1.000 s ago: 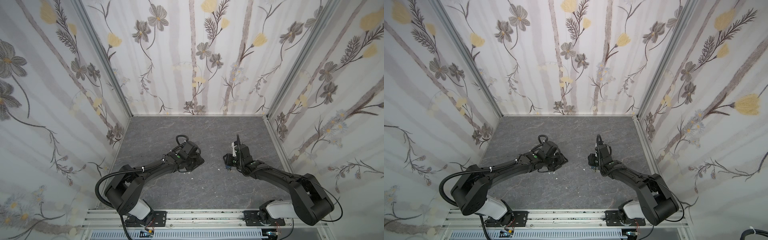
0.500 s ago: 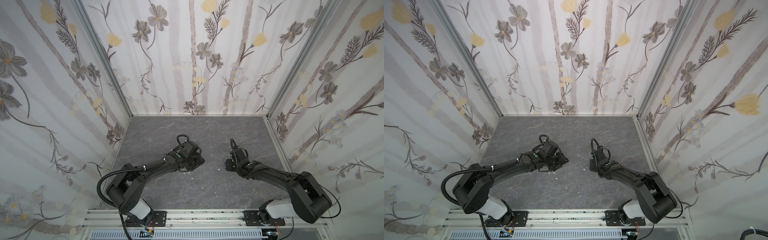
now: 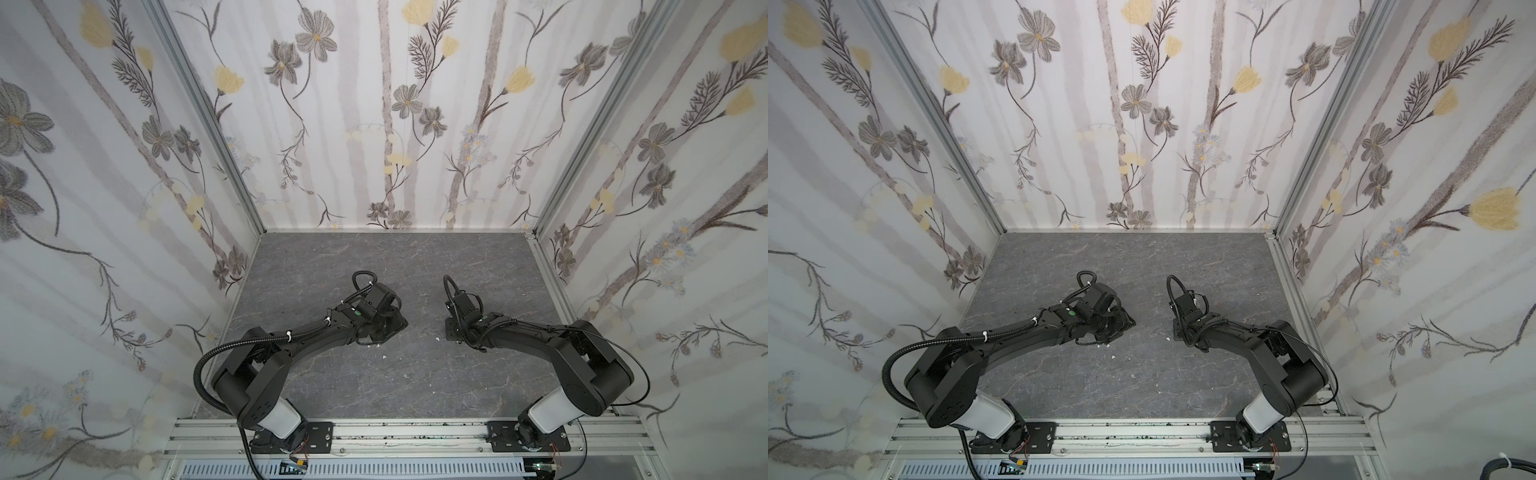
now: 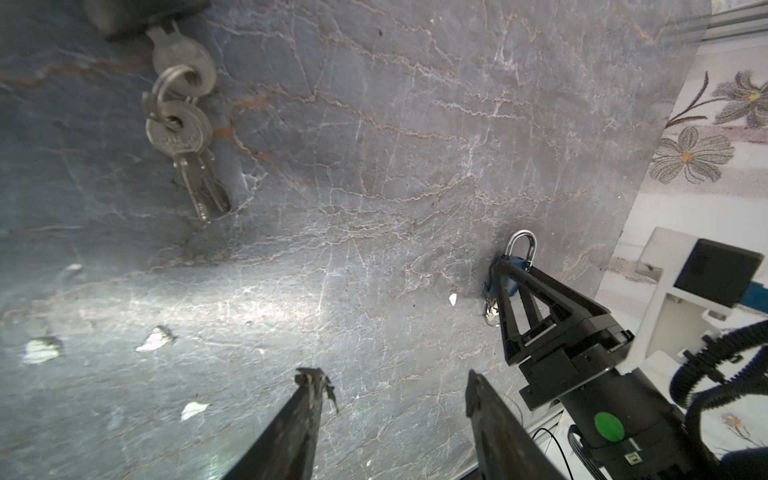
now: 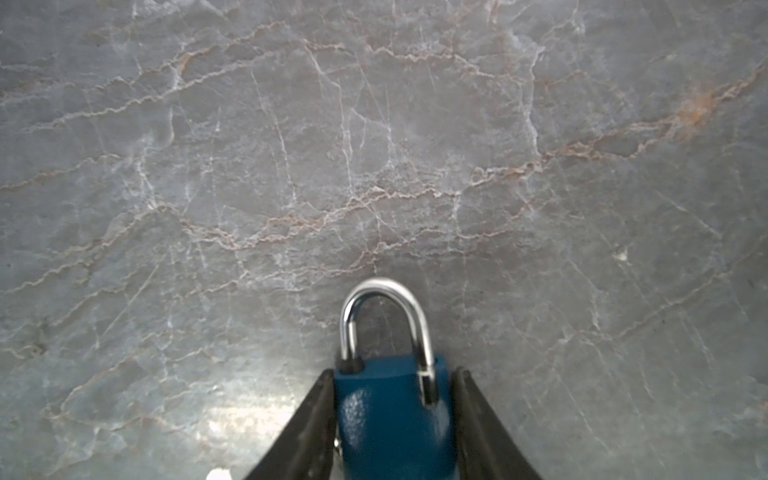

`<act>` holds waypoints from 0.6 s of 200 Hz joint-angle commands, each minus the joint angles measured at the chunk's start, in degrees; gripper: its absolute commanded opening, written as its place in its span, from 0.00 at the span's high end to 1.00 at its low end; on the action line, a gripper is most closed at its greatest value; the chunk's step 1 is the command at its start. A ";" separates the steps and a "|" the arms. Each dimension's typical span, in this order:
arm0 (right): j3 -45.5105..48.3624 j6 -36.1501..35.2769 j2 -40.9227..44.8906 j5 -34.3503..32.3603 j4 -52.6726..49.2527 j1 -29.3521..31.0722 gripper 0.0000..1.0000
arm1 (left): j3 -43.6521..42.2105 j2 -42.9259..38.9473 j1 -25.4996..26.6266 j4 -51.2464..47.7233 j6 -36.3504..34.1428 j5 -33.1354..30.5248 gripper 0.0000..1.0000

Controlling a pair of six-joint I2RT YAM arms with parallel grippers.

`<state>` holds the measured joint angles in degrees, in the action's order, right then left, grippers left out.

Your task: Unlock with the key

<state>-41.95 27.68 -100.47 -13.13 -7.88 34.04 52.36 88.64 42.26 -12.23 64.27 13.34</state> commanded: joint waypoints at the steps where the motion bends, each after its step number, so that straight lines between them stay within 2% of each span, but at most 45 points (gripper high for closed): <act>1: -0.49 -1.31 -1.36 2.21 -1.54 0.40 0.70 | -0.32 -0.41 -0.33 0.94 -0.39 -0.07 0.43; 19: -0.30 -1.73 -0.52 2.61 -1.16 0.69 0.75 | -0.58 -0.69 -0.41 1.06 -0.37 -0.13 0.43; 36: 0.66 -1.93 2.25 4.45 0.61 0.93 0.75 | -0.84 -1.00 -0.60 1.15 -0.37 -0.07 0.42; 81: 4.48 -5.79 13.18 13.88 8.42 2.07 0.76 | -0.26 -2.42 -1.80 0.64 -1.57 0.19 0.42; 120: 8.40 -9.56 22.35 24.18 15.23 2.29 0.77 | 1.88 -5.68 -3.38 -1.43 -5.92 0.84 0.42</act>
<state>-34.83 21.85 -81.97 2.28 -0.75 36.16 52.71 84.95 39.72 -12.75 61.93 13.76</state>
